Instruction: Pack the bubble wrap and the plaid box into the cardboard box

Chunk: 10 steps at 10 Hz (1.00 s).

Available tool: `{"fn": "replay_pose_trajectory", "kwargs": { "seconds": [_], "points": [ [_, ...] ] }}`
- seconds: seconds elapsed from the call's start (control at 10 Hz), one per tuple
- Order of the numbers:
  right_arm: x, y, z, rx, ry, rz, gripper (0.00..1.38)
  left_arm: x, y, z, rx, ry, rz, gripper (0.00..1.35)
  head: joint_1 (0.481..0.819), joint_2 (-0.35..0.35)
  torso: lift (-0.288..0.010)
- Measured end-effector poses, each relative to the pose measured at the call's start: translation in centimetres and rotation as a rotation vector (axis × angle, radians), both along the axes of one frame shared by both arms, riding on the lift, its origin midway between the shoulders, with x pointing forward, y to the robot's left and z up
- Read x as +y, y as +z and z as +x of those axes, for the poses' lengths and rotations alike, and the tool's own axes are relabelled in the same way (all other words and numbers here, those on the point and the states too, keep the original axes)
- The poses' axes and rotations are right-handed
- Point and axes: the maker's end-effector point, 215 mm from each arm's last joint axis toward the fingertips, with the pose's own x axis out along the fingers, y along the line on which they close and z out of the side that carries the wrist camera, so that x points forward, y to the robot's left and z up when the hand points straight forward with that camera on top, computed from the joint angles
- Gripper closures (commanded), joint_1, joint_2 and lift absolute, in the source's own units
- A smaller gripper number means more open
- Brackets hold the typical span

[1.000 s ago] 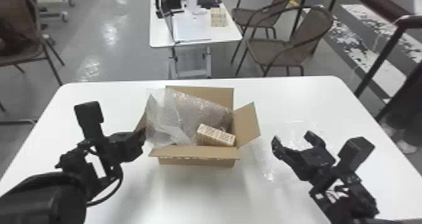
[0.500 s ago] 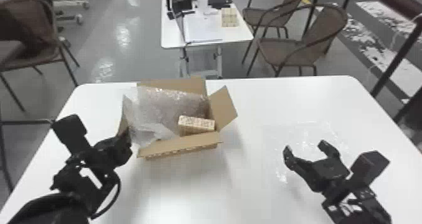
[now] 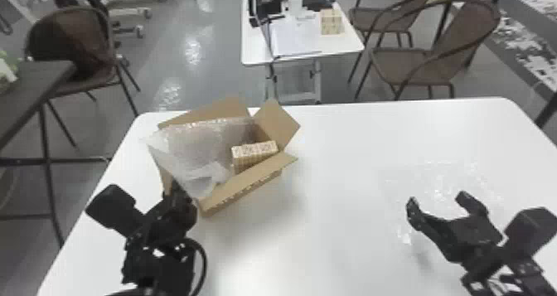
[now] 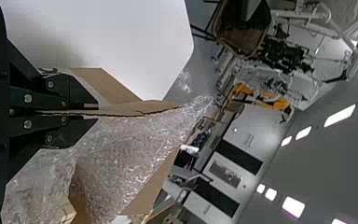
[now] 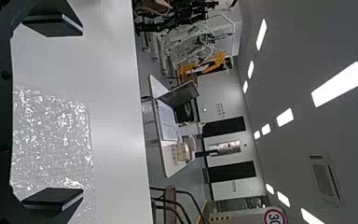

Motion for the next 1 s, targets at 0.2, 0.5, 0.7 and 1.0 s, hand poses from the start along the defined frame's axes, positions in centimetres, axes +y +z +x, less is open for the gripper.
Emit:
{"fn": "replay_pose_trajectory", "kwargs": {
  "seconds": [0.2,0.5,0.7,1.0],
  "points": [
    [0.1,-0.2,-0.1,0.005,0.001,0.007,0.09,1.7,-1.1,-2.8,0.021,0.153,-0.068,1.21,0.695,0.154,-0.102],
    [0.2,-0.4,-0.2,0.012,0.002,0.011,0.09,4.0,-1.6,-6.0,-0.002,0.322,-0.102,1.21,0.695,0.186,-0.102],
    [0.3,-0.5,-0.3,0.015,0.003,0.013,0.09,5.0,-1.1,-7.5,-0.031,0.403,-0.076,1.21,0.695,0.207,-0.102],
    [0.3,-0.7,-0.4,0.021,0.003,0.018,0.09,5.2,0.0,-7.9,-0.068,0.418,-0.045,0.42,0.695,0.214,-0.102]
  ]
}}
